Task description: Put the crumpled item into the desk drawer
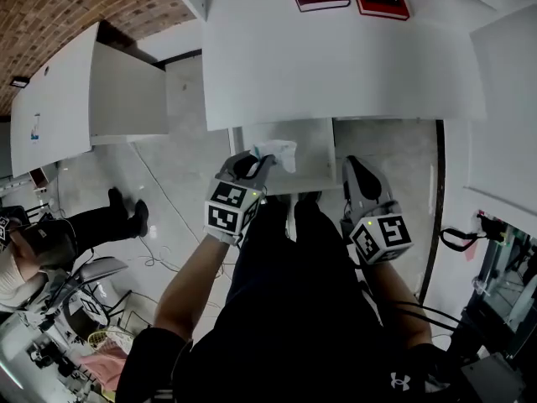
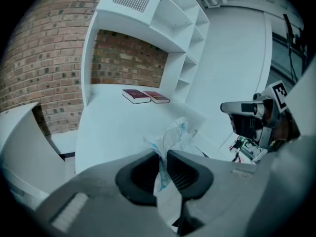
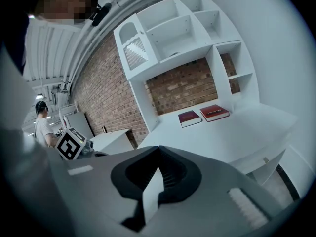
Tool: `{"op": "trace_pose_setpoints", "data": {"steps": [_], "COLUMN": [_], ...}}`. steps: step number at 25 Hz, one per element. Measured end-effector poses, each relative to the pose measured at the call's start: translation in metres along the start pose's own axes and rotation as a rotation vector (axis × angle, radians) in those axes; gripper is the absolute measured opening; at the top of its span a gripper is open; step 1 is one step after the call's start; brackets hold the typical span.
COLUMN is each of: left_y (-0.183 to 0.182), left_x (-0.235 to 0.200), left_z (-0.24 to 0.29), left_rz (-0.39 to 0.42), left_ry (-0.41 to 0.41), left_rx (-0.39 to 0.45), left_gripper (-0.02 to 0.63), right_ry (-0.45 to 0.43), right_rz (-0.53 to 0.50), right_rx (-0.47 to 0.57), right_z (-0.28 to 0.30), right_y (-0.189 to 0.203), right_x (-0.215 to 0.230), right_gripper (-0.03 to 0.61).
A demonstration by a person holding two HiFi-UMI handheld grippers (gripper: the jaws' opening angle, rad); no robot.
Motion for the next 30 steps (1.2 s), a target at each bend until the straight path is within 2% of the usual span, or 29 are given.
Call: {"op": "trace_pose_setpoints", "data": {"steps": [15,24,30], "left_y": [0.046,0.090,0.115], "left_x": [-0.020,-0.031,-0.041], "left_z": [0.071,0.118,0.148], "left_rz": [0.028,-0.004,0.018], "left_ry": [0.050,0.071,0.075], "left_rx": [-0.137,-0.277,-0.353], "left_gripper": [0.054,0.054,0.055], "right_ry": [0.067,0.115,0.136], "right_rz": [0.056,0.092,0.113], "right_rx": [-0.030,-0.065,-0.087], "right_z": [0.017,0.018,0.015], "right_y": [0.021,0.036,0.045], "right_x": [0.021,0.041,0.048], "right_gripper": [0.003,0.003,0.003]}}
Point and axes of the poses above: the fingertips, and each gripper's own axes: z forward along the fingers, x to its right, y out of its underside, the point moved 4 cm from there along -z, backward along the fingers, and after that the axes turned 4 degrees about -y, right-handed, at the moved point
